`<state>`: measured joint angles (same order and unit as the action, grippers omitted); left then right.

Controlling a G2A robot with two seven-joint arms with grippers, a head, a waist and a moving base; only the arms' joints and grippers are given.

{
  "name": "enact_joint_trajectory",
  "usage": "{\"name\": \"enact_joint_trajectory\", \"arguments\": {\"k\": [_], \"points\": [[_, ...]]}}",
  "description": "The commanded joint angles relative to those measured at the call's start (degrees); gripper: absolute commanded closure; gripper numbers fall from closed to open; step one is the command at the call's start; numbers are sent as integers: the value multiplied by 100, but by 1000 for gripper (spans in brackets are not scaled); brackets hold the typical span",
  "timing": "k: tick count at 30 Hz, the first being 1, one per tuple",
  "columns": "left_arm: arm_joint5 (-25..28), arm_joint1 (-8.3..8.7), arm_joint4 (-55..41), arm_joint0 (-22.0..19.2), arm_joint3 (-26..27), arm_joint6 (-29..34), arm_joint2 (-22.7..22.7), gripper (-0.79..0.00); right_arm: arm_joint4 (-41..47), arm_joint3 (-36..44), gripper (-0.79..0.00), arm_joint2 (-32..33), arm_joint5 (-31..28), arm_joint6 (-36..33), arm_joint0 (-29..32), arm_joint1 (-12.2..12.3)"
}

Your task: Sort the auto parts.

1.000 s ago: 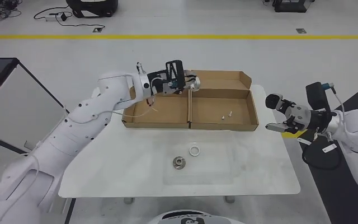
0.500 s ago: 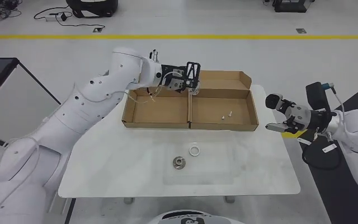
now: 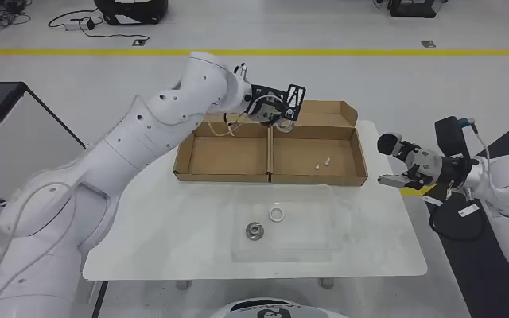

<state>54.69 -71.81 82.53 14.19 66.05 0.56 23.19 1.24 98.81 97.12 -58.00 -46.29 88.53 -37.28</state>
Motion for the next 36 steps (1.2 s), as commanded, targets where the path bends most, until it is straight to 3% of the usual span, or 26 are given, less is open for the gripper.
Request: {"name": "enact_joint_trajectory", "arguments": {"k": [1, 33, 36], "points": [[2, 1, 2, 1, 2, 3, 1, 0, -1, 0, -785, 0, 0, 0, 0, 0], [2, 1, 2, 1, 2, 3, 1, 0, -1, 0, -785, 0, 0, 0, 0, 0], [-47, 18, -4, 159, 32, 65, 32, 0, -1, 0, -785, 0, 0, 0, 0, 0]]}}
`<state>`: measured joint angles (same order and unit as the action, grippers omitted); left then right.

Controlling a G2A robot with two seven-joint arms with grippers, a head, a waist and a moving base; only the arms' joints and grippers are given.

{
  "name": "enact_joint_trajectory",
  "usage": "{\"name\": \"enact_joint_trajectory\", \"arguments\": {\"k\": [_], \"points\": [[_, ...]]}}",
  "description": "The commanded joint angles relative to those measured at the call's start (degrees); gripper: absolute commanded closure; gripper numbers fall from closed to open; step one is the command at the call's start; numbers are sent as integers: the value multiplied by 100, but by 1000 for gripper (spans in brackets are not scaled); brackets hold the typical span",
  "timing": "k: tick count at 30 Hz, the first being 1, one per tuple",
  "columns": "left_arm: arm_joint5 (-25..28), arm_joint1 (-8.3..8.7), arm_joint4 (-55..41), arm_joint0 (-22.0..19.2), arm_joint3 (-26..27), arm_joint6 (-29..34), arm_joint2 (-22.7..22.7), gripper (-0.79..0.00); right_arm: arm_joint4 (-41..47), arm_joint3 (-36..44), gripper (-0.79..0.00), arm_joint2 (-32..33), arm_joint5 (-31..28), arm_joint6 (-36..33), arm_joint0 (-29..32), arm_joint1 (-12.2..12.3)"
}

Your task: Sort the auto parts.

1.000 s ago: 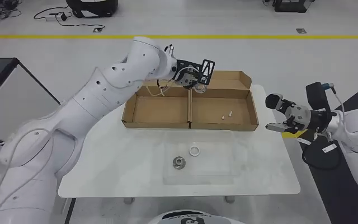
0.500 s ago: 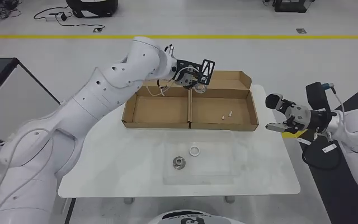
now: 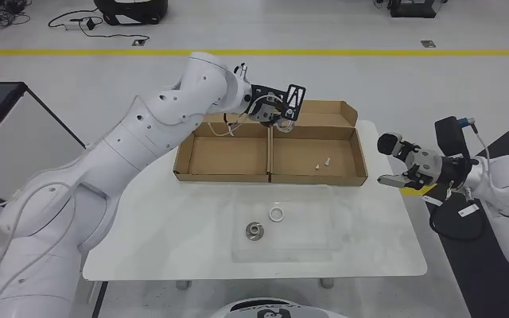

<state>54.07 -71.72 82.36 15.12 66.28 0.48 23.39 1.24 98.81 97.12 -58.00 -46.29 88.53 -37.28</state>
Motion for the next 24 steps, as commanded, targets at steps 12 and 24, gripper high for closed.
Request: {"name": "enact_joint_trajectory", "arguments": {"k": [12, 24], "points": [[384, -172, -911, 269, -844, 2151, -25, 0, -1, 0, -785, 0, 0, 0, 0, 0], [-190, -929, -2284, 274, -2029, 4208, -491, 0, -1, 0, -785, 0, 0, 0, 0, 0]]}}
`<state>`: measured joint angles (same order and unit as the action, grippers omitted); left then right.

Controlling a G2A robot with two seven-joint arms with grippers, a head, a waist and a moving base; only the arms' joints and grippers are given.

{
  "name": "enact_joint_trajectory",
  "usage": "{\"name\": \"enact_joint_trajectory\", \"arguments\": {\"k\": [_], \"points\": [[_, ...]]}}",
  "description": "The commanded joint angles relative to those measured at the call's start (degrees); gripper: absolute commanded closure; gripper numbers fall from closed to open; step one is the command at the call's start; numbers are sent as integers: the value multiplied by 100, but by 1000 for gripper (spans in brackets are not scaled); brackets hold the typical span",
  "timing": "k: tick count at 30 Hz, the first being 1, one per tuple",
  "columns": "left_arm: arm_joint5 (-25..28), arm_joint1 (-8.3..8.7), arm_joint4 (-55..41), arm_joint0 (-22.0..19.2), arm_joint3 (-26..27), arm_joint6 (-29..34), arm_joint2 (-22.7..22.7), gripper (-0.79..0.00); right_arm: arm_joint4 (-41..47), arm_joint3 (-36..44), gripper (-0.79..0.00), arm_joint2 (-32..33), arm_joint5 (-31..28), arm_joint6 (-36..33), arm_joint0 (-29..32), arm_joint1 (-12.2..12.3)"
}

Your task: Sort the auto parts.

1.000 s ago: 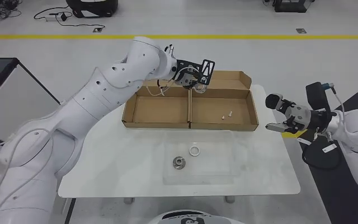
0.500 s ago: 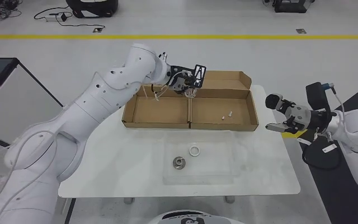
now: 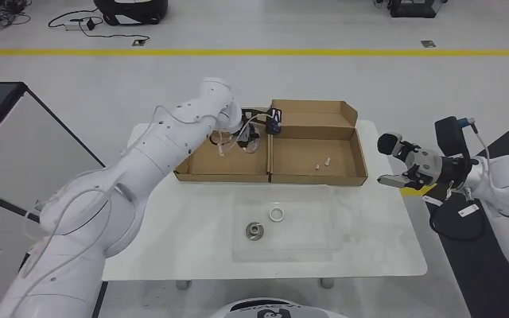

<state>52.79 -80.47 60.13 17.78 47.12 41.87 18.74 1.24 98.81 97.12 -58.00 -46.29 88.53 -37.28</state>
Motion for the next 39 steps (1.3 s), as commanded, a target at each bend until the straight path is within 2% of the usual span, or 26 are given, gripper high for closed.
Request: {"name": "enact_joint_trajectory", "arguments": {"k": [1, 9, 22, 29, 39], "points": [[-123, -116, -102, 2, -201, 114, -50, 0, -1, 0, -785, 0, 0, 0, 0, 0], [-504, -570, -72, 85, -993, 207, -294, 0, -1, 0, -785, 0, 0, 0, 0, 0], [-668, -1207, 221, 130, -2148, -389, -501, 0, -1, 0, -785, 0, 0, 0, 0, 0], [-733, -1460, 405, 146, -2654, -715, -557, 0, -1, 0, -785, 0, 0, 0, 0, 0], [-847, -1724, 665, 215, -3160, -941, -622, 0, -1, 0, -785, 0, 0, 0, 0, 0]]}}
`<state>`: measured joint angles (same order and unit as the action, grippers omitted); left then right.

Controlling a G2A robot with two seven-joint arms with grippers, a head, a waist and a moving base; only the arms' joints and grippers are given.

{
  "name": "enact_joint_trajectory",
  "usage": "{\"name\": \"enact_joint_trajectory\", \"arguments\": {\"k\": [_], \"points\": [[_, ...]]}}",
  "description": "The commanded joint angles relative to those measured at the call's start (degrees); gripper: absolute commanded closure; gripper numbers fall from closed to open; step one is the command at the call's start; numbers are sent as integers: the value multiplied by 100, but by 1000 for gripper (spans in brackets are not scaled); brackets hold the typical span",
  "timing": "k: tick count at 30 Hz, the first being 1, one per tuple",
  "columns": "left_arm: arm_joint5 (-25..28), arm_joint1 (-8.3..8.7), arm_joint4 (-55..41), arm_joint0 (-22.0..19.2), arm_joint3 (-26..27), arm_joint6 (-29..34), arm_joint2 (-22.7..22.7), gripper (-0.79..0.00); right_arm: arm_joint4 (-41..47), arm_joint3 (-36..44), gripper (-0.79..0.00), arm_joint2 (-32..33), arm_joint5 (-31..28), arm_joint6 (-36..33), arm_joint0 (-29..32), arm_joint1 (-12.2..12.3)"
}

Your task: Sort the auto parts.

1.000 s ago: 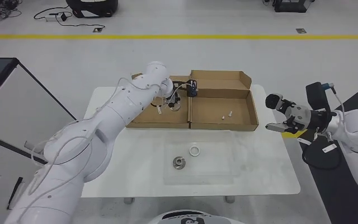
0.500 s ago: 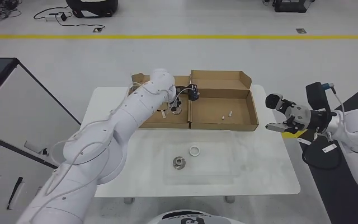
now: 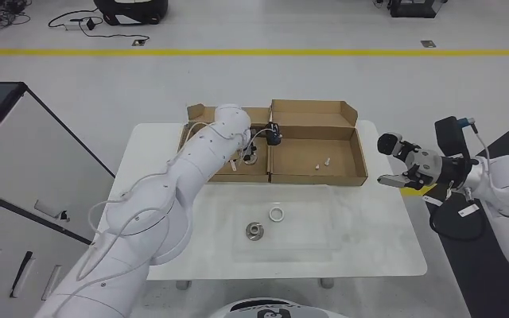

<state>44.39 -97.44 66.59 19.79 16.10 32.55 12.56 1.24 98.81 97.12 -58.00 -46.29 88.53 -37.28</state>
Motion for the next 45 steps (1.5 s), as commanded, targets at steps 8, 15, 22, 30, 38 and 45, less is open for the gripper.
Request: {"name": "enact_joint_trajectory", "arguments": {"k": [8, 15, 22, 30, 38, 45], "points": [[-67, -189, 99, 80, -315, -24, -4, 0, -1, 0, -785, 0, 0, 0, 0, 0], [-72, -287, 111, 128, -484, -62, 25, 0, -1, 0, -785, 0, 0, 0, 0, 0], [-102, -339, 85, 146, -607, -152, 79, -6, -1, 0, -785, 0, 0, 0, 0, 0], [-69, -369, 139, 153, -678, -171, 101, -339, -1, 0, -785, 0, 0, 0, 0, 0], [-65, -372, 145, 114, -740, -210, 150, -576, -1, 0, -785, 0, 0, 0, 0, 0], [-120, -355, 5, -59, -773, -167, 266, -683, -1, 0, -785, 0, 0, 0, 0, 0]]}}
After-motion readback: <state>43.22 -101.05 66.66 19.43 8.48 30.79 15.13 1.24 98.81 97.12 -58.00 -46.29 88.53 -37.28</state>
